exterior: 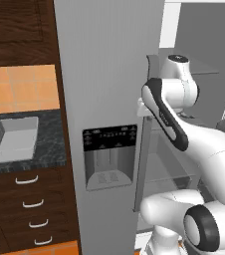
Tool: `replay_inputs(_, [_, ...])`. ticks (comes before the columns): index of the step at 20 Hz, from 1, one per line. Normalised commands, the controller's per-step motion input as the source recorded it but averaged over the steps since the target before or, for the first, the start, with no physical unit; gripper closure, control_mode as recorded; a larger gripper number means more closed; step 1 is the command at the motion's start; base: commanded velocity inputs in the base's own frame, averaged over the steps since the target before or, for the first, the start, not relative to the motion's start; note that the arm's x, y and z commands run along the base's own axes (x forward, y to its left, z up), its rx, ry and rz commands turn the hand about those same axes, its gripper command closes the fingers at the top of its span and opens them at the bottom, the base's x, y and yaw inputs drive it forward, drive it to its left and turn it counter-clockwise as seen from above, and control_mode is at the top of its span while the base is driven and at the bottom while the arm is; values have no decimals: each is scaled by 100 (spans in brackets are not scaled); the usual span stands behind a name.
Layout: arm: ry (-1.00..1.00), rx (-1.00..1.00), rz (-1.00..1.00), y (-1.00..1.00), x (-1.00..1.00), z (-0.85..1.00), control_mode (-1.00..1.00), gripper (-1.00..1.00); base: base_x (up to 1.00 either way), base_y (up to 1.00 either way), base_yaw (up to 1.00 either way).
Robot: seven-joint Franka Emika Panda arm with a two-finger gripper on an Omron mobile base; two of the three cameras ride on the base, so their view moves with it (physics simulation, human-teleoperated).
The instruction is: Place one squash and one fish in each tupperware on the nearby counter, to pack two identical lunches.
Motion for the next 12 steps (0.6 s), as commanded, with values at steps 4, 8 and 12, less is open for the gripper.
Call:
replay_inputs(4, [-18, 0, 0, -35, -44, -10, -100, -100, 0, 0, 0])
replay_inputs(8, [-13, 1, -1, -87, -43, -14, -100, -100, 0, 0, 0])
replay_inputs(12, [-1, 1, 0, -84, -16, -19, -100, -100, 0, 0, 0])
